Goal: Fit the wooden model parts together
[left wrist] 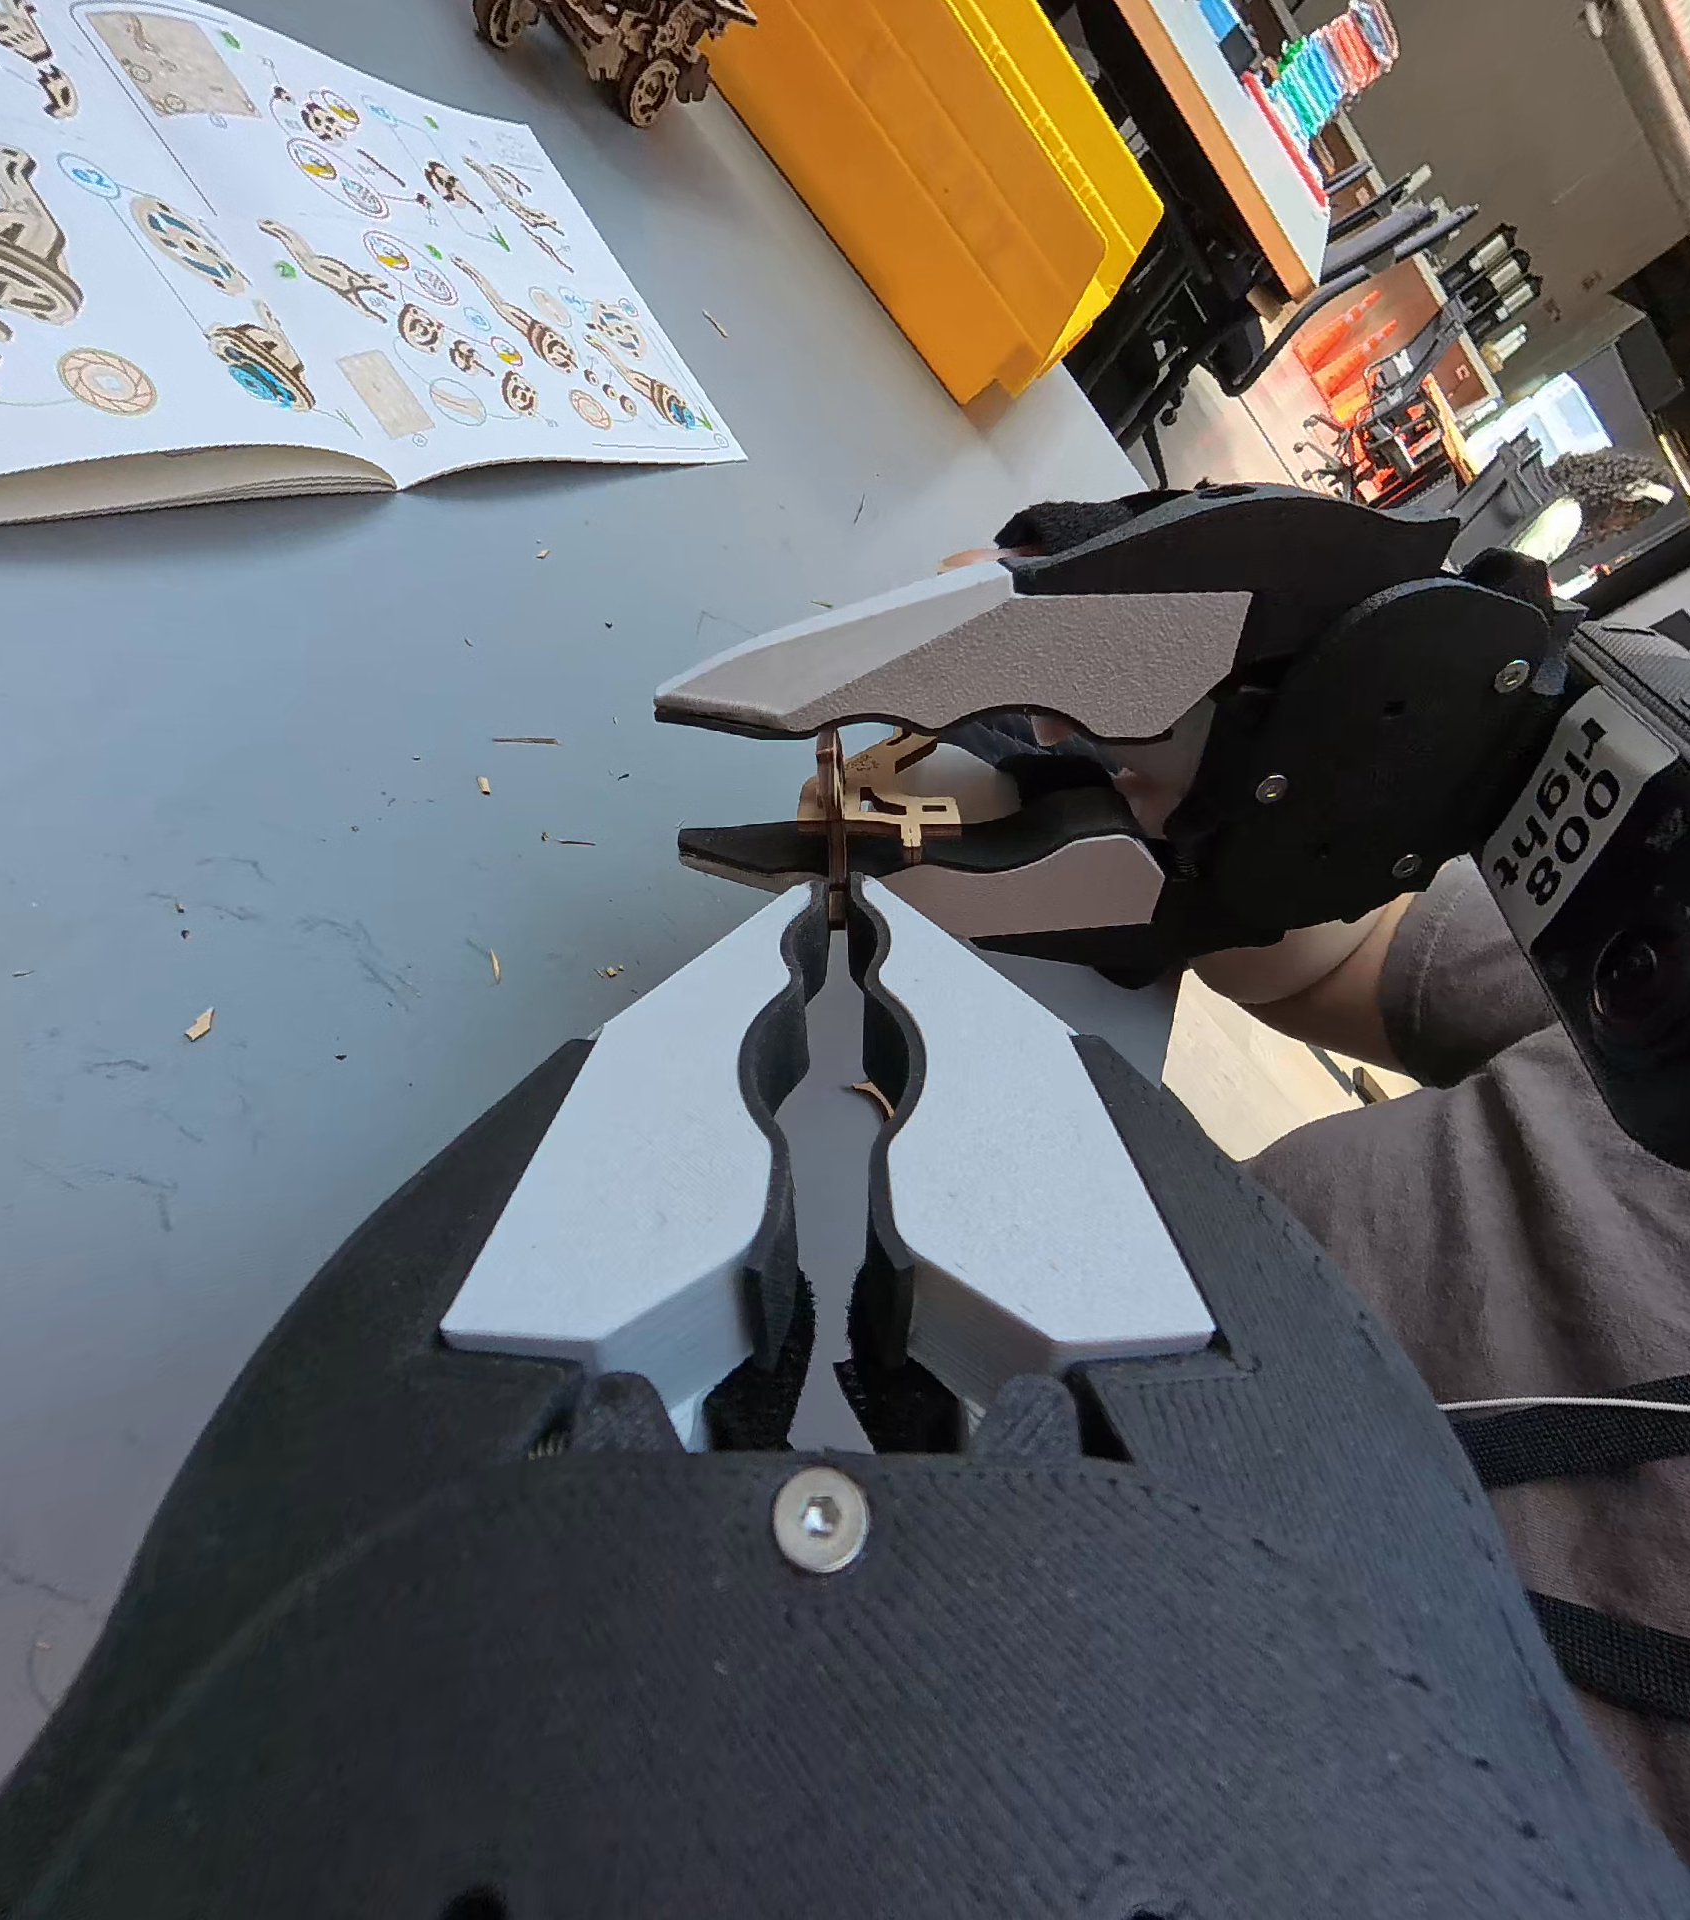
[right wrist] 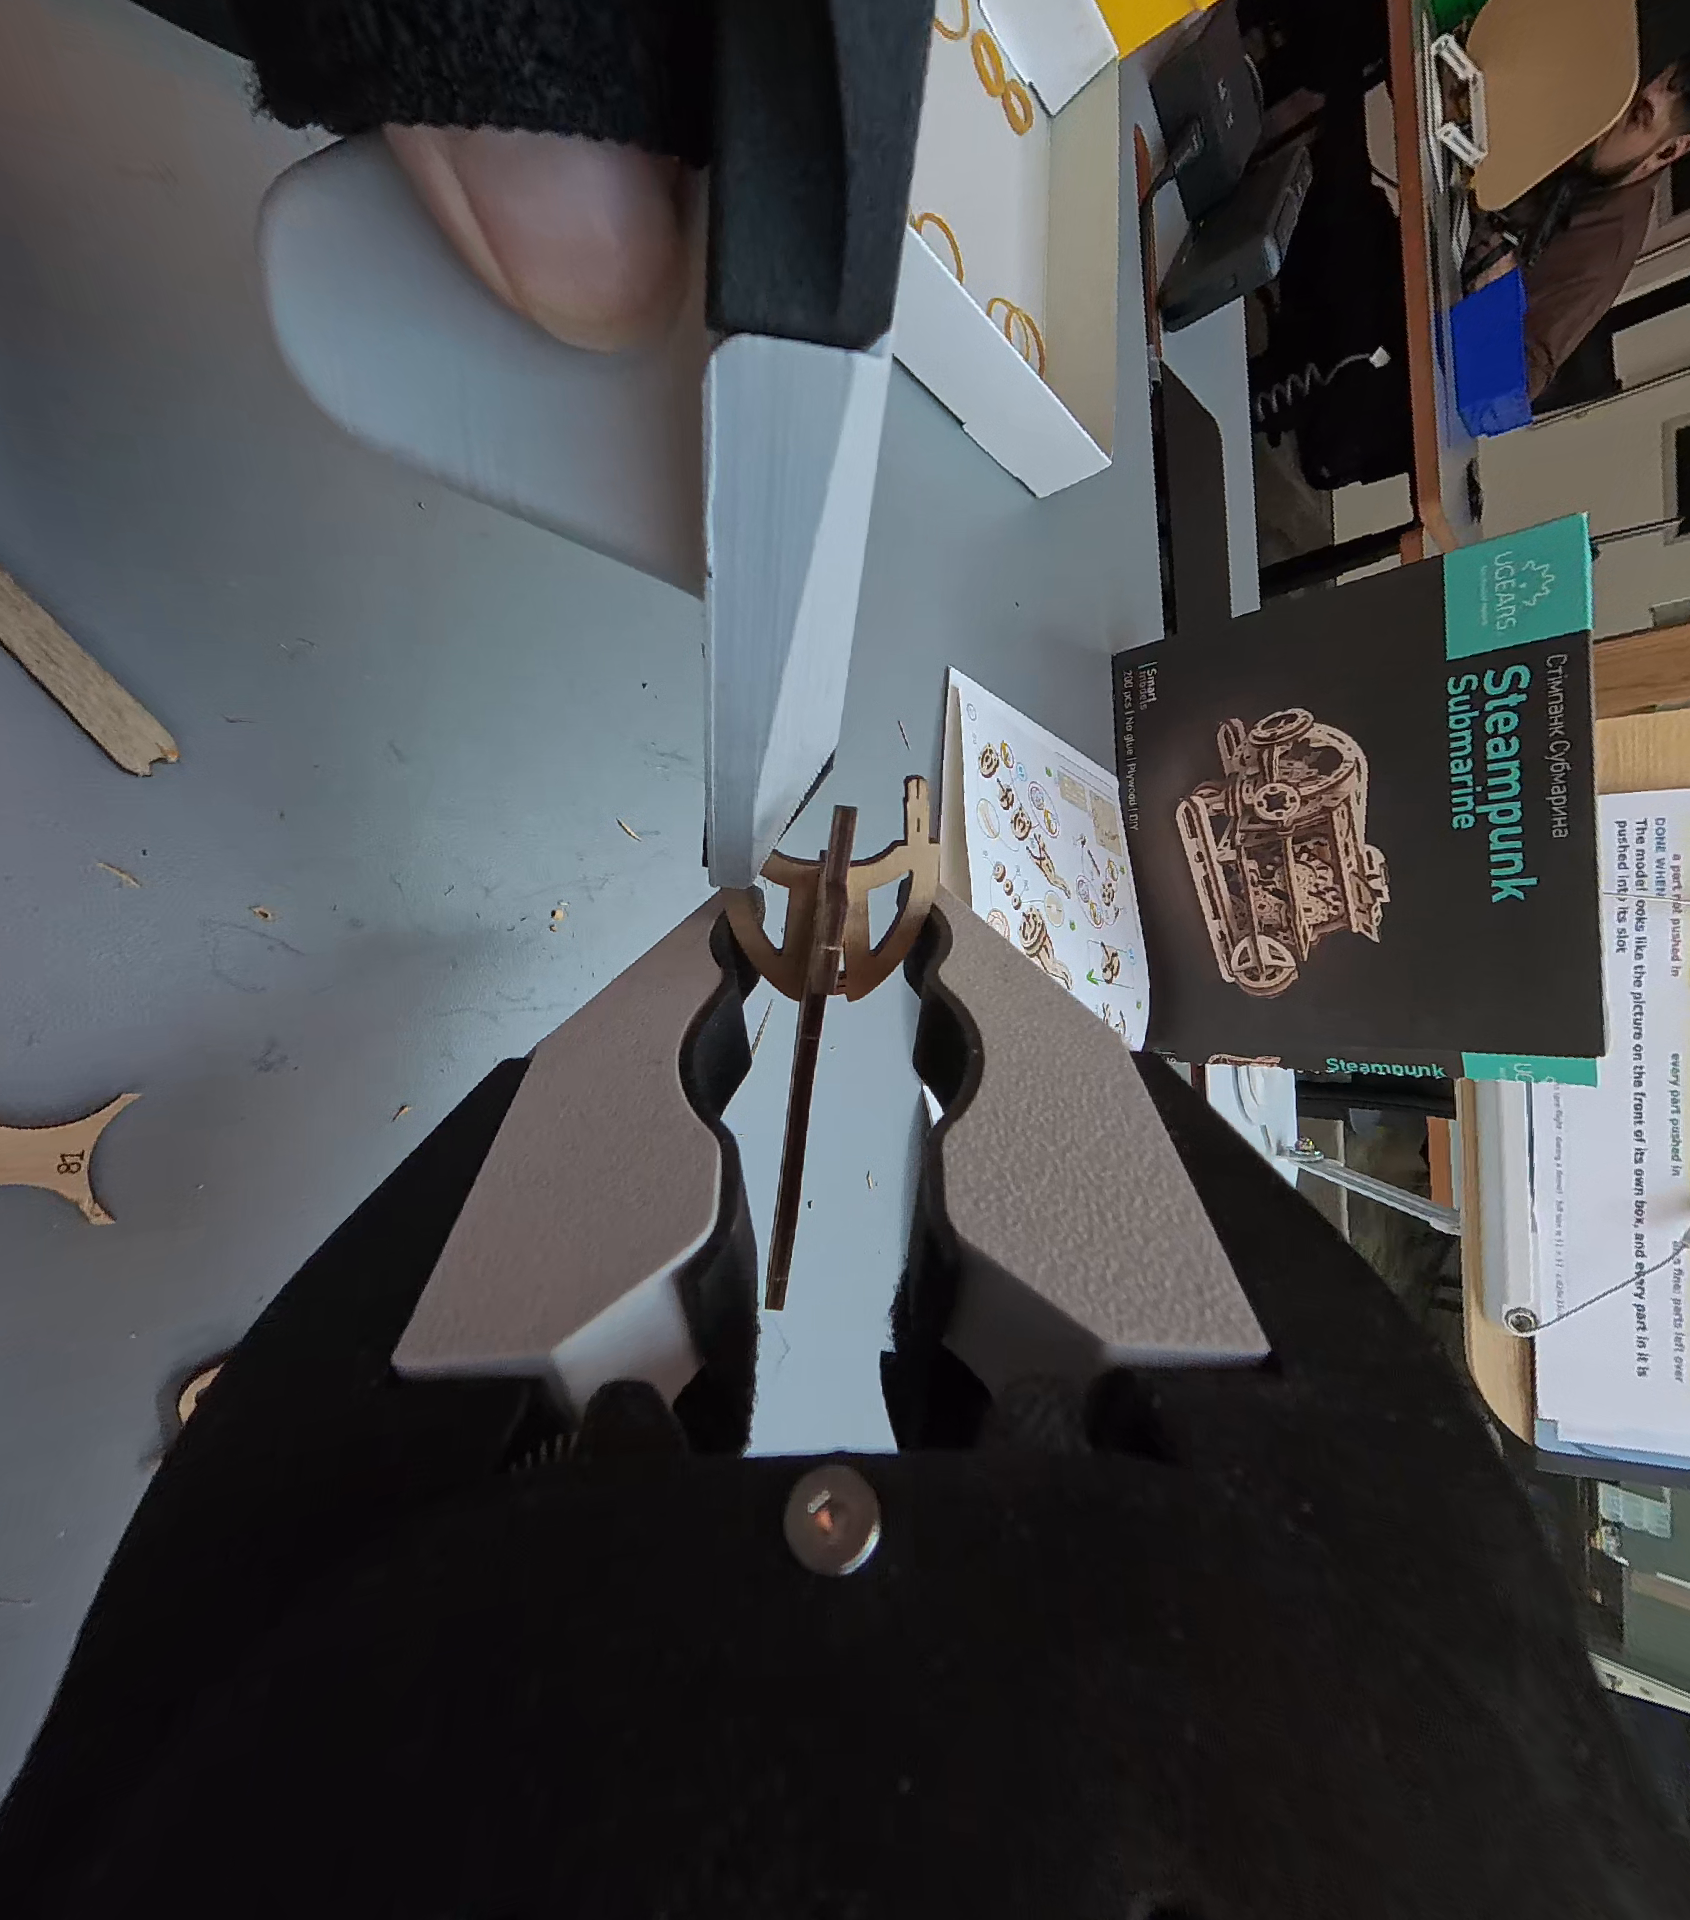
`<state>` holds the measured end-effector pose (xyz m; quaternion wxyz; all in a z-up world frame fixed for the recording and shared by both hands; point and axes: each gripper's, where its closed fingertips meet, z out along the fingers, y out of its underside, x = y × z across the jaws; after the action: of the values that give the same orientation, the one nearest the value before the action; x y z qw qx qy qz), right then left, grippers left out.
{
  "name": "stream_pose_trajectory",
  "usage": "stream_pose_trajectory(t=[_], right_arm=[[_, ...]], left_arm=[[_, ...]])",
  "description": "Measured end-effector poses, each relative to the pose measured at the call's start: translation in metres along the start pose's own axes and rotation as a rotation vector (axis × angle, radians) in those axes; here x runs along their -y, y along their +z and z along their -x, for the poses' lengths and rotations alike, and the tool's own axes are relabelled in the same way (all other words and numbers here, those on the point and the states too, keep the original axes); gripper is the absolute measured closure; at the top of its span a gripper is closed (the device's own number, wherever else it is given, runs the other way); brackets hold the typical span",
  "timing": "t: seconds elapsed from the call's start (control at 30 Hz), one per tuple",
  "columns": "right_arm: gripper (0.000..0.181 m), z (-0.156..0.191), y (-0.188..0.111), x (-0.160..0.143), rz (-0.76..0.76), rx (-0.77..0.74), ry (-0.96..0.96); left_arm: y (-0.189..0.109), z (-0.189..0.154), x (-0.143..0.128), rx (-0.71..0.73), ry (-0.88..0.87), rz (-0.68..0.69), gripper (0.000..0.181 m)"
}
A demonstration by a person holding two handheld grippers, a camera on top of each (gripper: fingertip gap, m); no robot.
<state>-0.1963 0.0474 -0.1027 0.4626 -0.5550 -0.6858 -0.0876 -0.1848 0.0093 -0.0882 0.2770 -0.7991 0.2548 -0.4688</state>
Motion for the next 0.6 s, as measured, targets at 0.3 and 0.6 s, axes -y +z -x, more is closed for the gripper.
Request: stream_pose_trajectory(t=[0.3, 0.6], right_arm=[[0.156, 0.0009, 0.0005, 0.0007, 0.004, 0.001, -0.003], [0.157, -0.001, -0.0013, -0.0004, 0.008, -0.008, -0.014]], left_arm=[[-0.0014, 0.0001, -0.0008, -0.003, -0.008, -0.008, 0.181], [-0.0007, -0.0014, 0.0006, -0.01, -0.011, -0.015, 0.181]])
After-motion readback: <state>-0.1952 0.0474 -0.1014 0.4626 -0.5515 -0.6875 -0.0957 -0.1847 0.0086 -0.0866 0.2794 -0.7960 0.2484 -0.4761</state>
